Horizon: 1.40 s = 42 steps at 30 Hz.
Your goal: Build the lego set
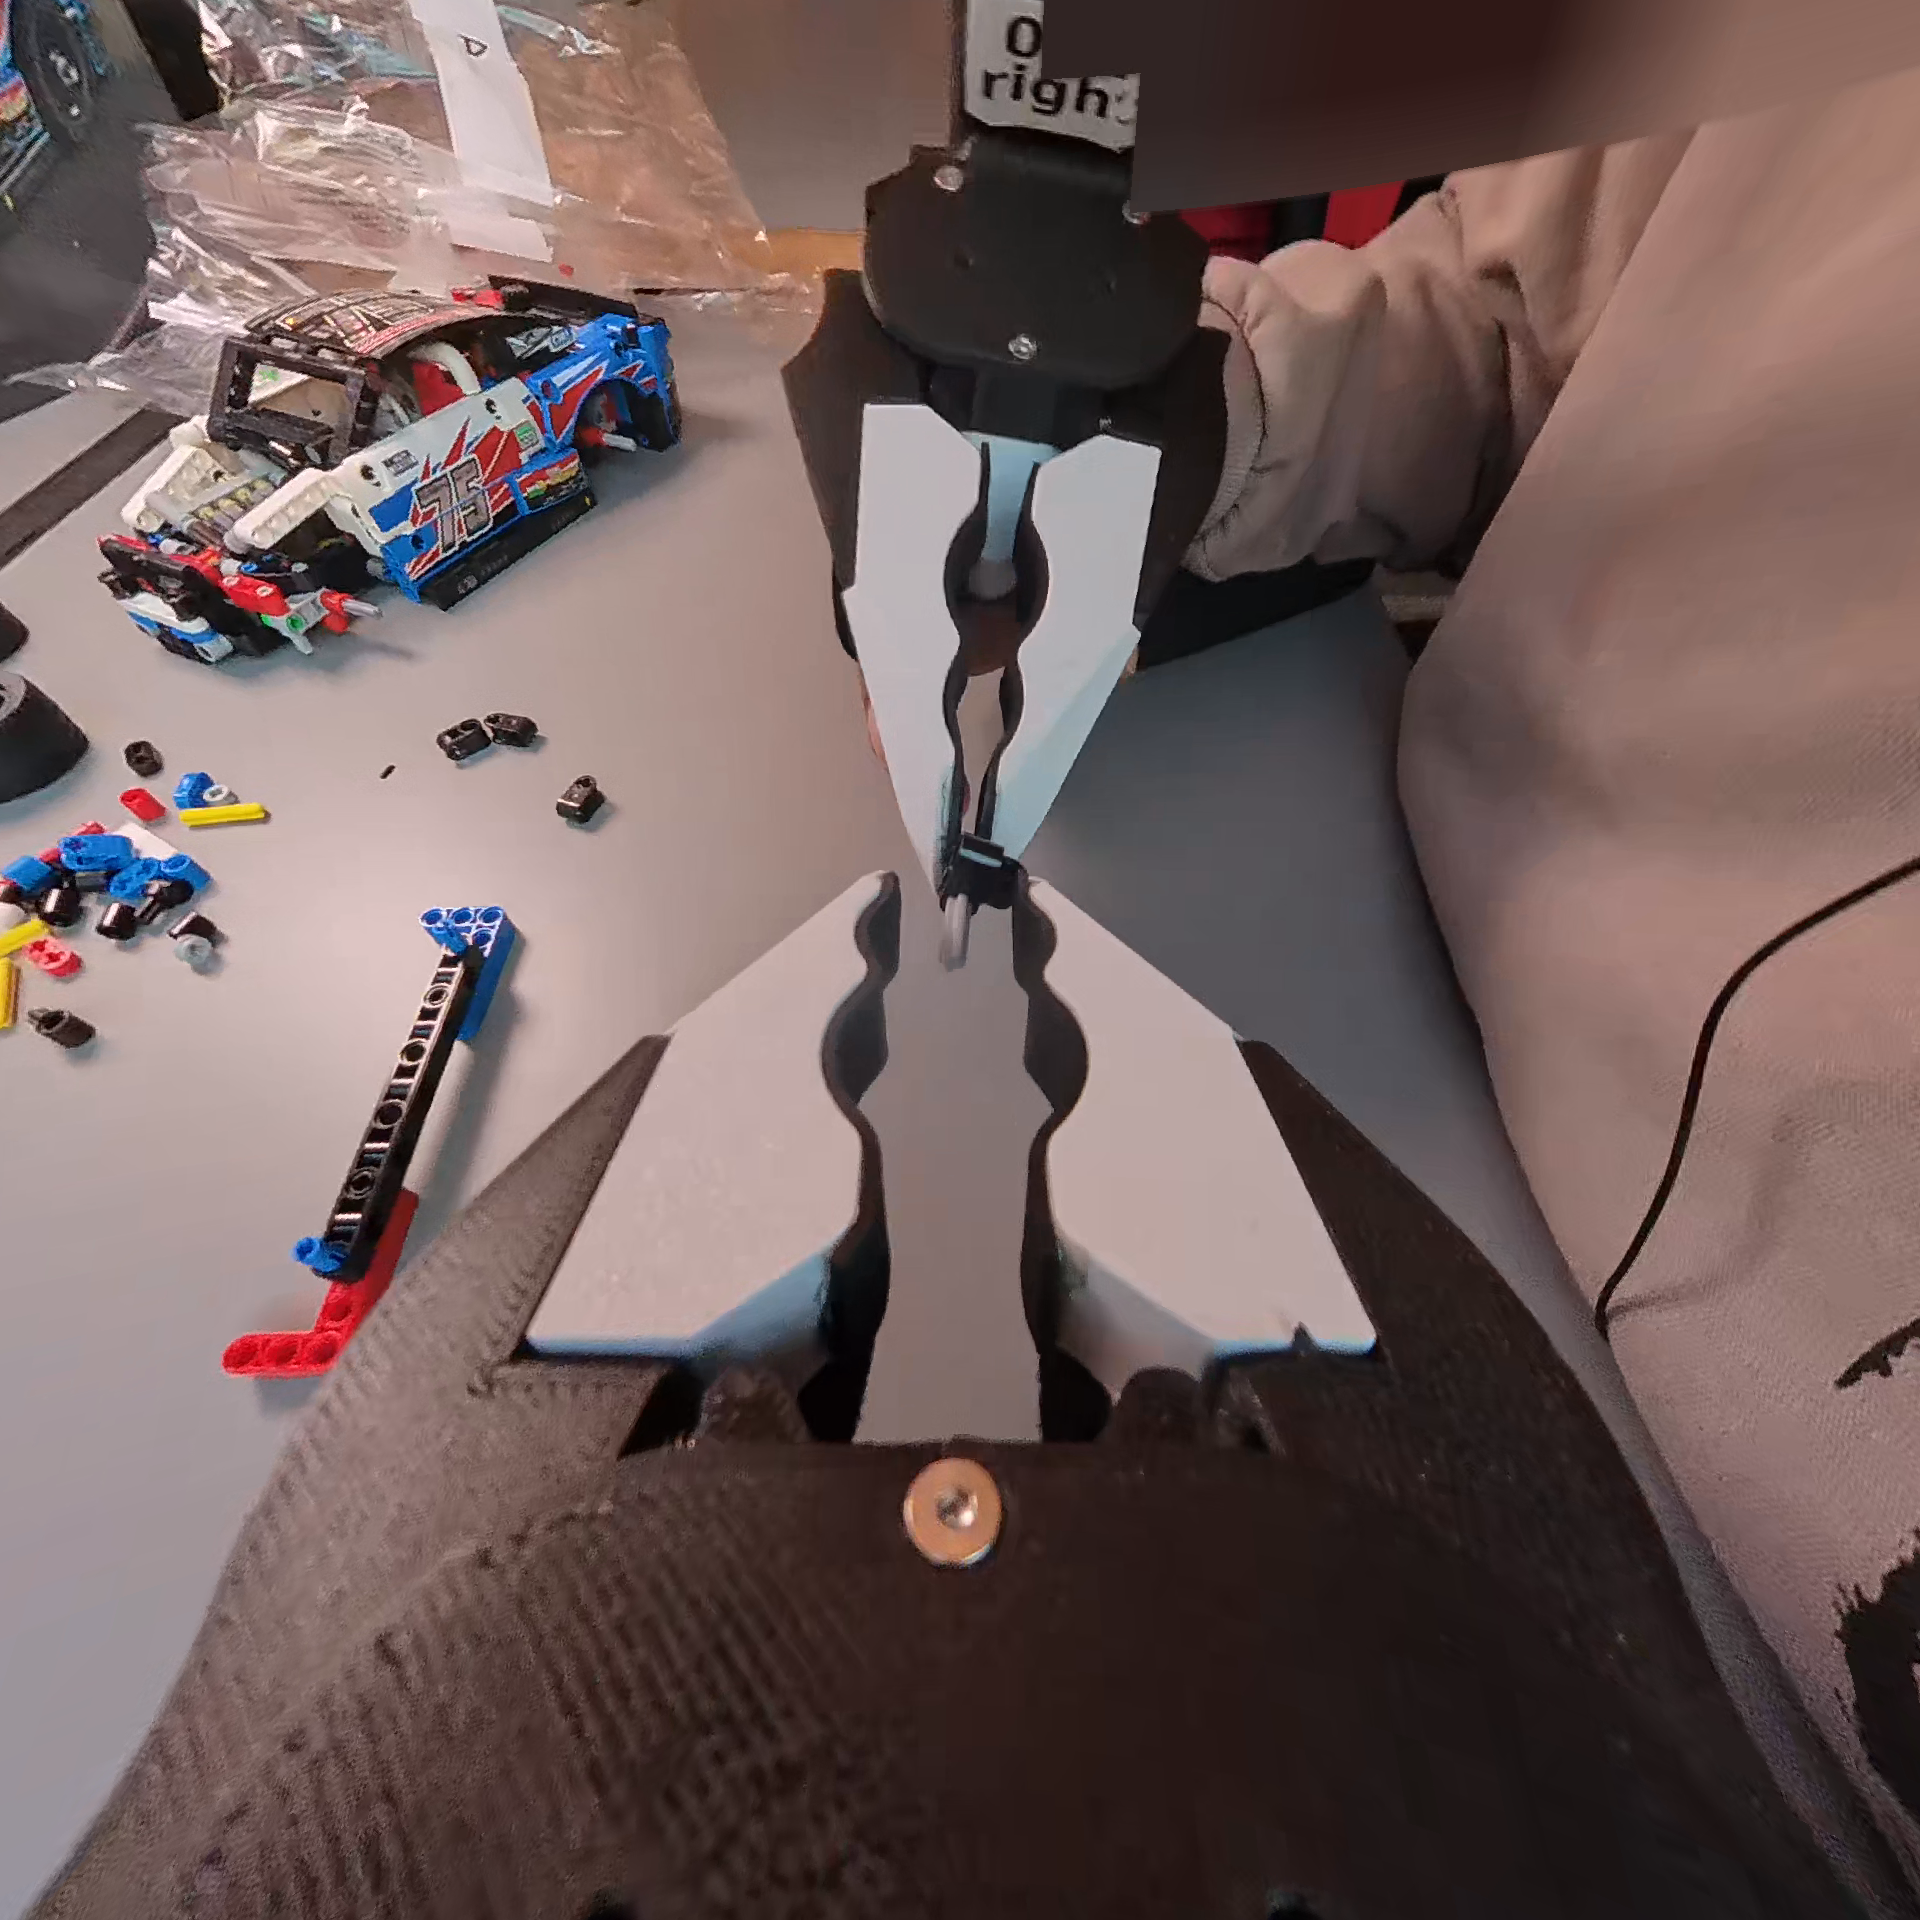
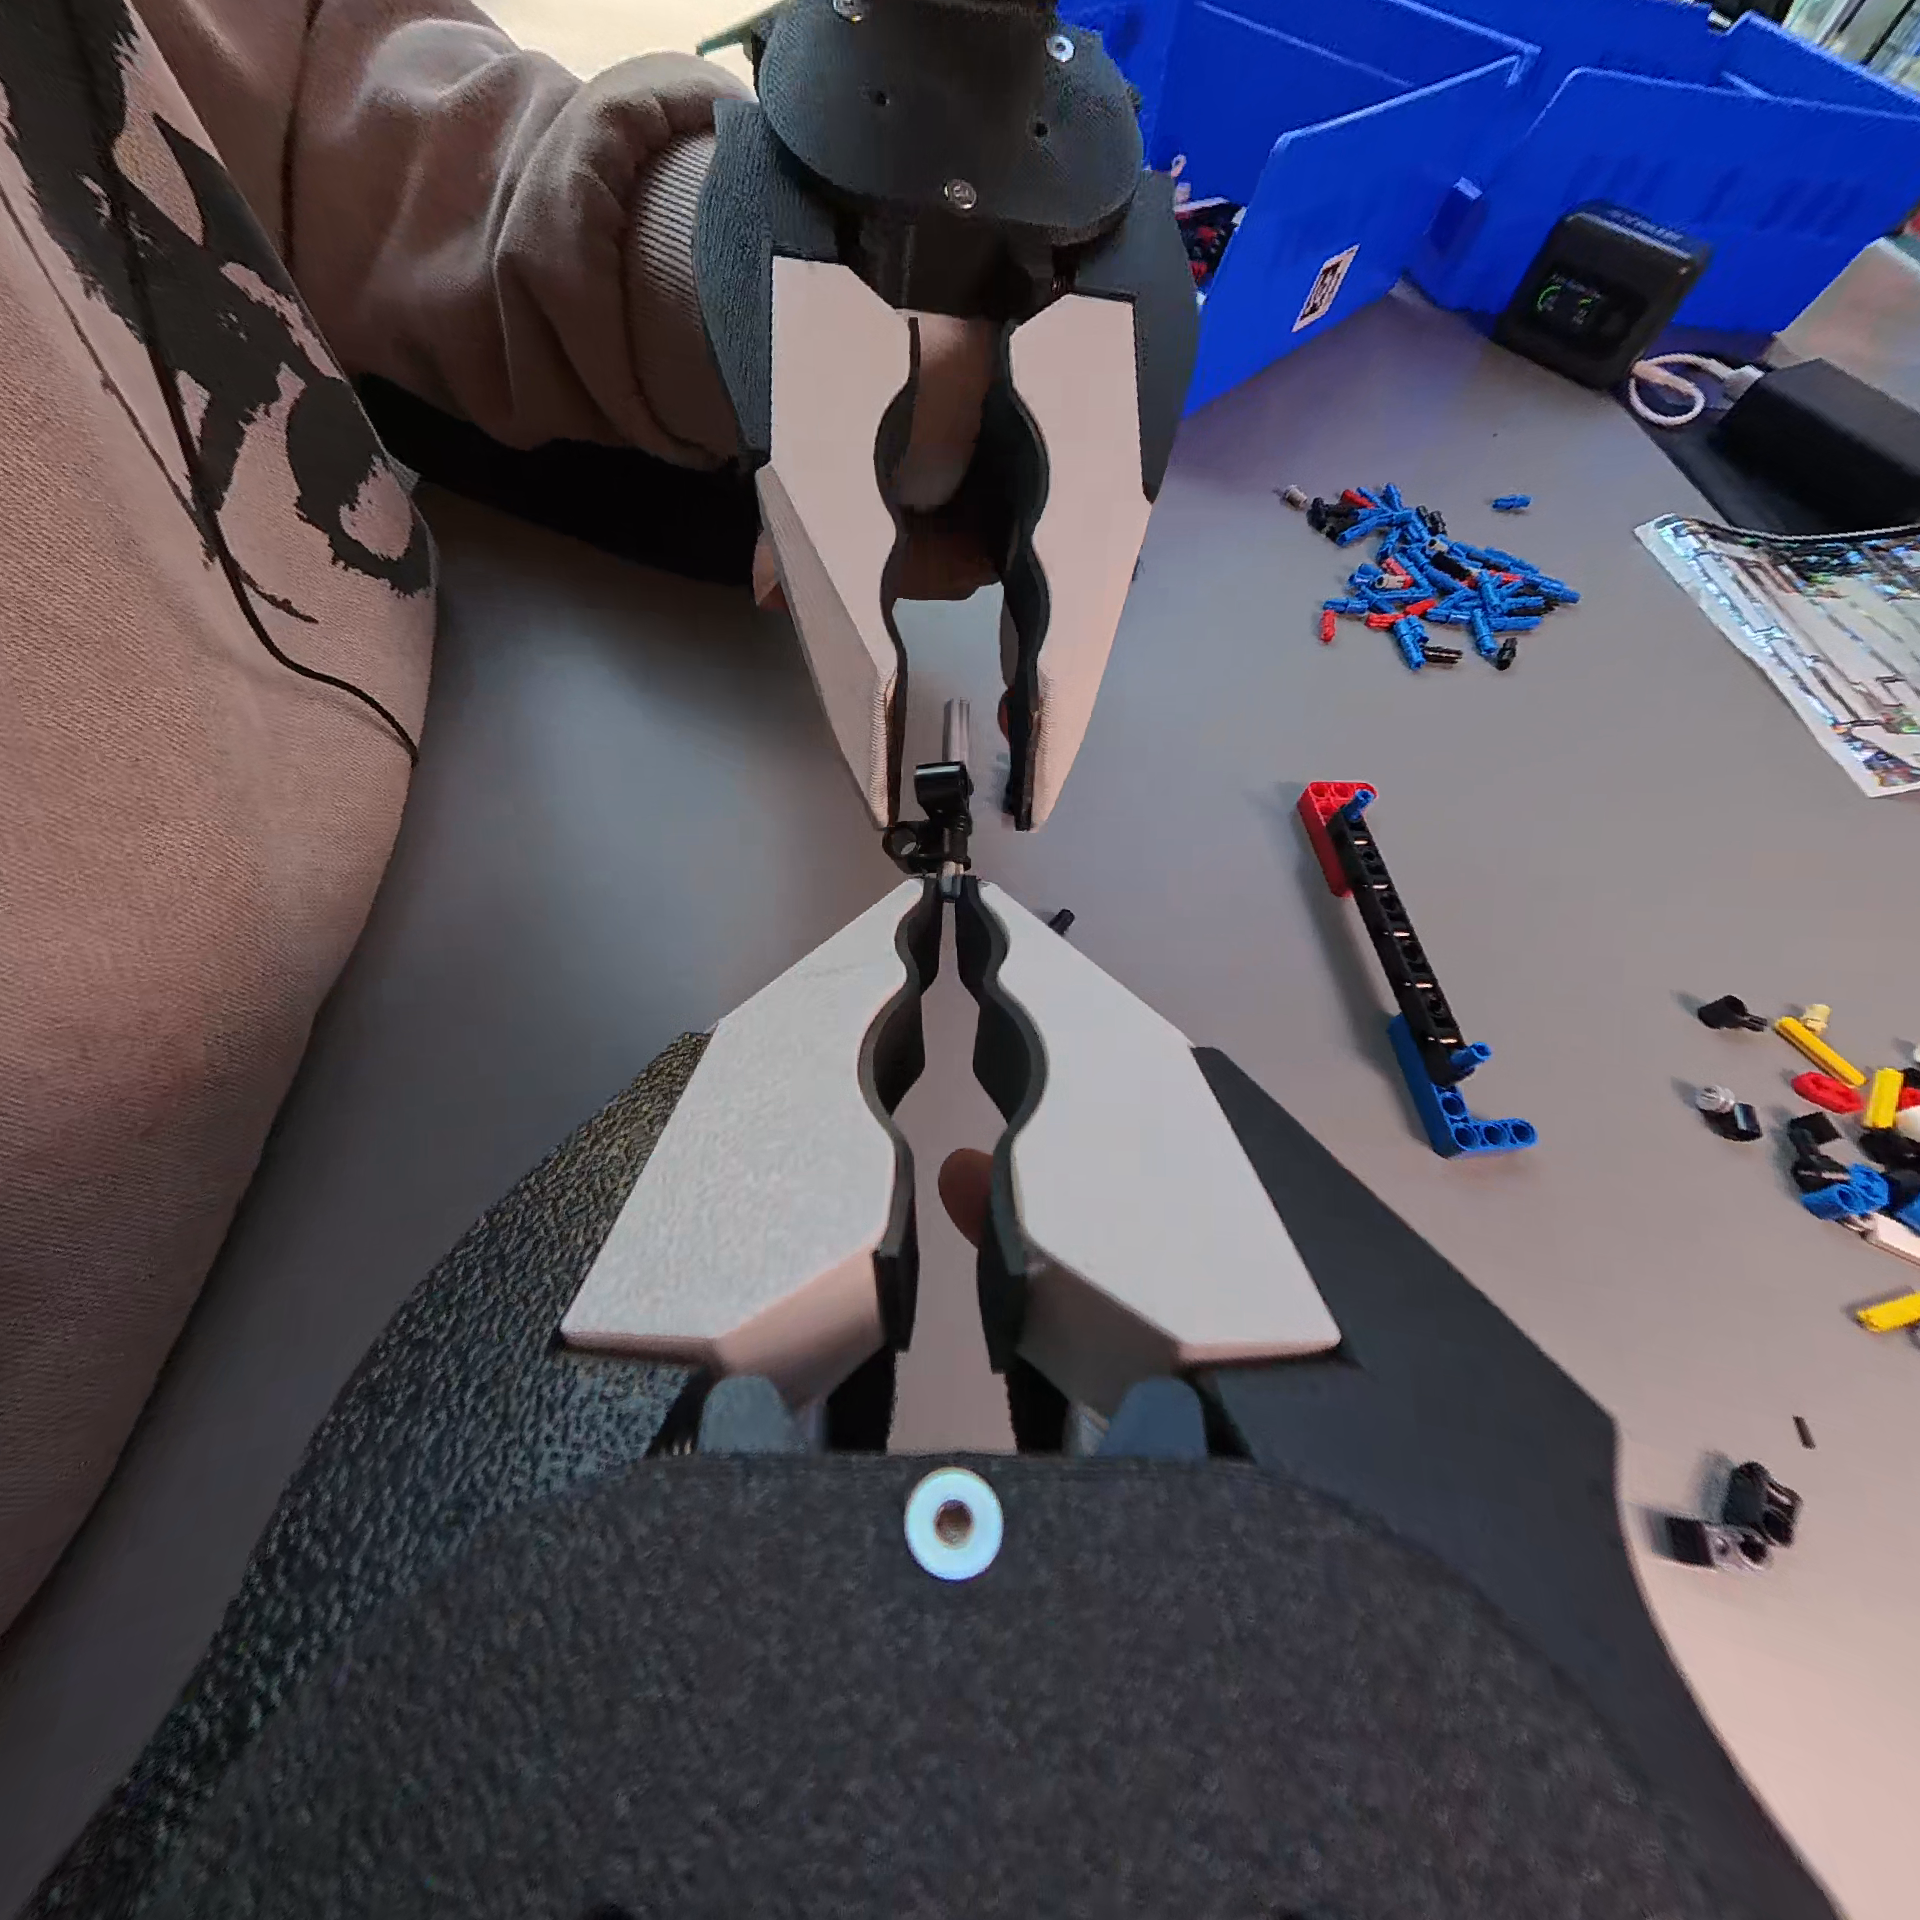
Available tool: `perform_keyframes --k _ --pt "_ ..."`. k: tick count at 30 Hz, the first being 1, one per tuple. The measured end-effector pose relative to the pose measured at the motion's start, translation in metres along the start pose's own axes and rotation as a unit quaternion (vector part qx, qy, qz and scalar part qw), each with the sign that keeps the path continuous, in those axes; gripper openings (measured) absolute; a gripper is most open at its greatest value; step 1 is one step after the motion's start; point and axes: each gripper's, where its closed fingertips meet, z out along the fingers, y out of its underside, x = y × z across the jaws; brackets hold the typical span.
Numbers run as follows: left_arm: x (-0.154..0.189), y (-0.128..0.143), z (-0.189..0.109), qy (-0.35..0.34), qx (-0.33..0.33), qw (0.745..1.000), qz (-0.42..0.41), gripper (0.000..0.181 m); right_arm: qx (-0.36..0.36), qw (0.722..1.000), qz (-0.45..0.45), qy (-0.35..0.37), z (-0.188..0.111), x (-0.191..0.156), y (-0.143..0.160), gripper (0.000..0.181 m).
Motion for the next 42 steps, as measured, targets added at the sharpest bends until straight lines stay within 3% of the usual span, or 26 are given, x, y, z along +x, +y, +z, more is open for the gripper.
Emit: perform_keyframes --k 3,11,15,18,22,27,42 --pt "0.005 0.005 -0.001 0.0 -0.02 0.999 0.05 0.007 -0.004 1.0 0.011 -0.019 0.002 -0.004 0.001 0.001" --pt "0.007 0.004 -0.002 -0.013 -0.033 0.995 0.098 0.005 0.025 0.997 0.053 -0.058 -0.001 -0.01 -0.002 0.001" --pt "0.006 0.002 -0.007 -0.015 -0.032 0.995 0.091 0.005 0.036 0.995 0.059 -0.068 -0.002 -0.011 -0.006 0.0" --pt "-0.012 0.002 -0.033 -0.044 -0.012 0.997 0.056 0.005 0.042 0.994 0.088 -0.051 -0.016 0.003 0.004 0.0" --pt "-0.004 -0.002 -0.021 -0.028 -0.006 0.998 0.059 0.005 0.053 0.997 0.054 -0.019 -0.008 0.009 -0.011 0.0" --pt "-0.007 -0.008 -0.021 -0.021 0.025 0.999 0.017 0.005 0.057 0.997 0.042 -0.007 -0.003 0.007 -0.014 0.03" --pt "0.0 -0.01 -0.008 -0.014 0.021 1.0 0.013 0.006 0.063 0.998 0.027 -0.005 0.001 0.002 -0.025 0.015"
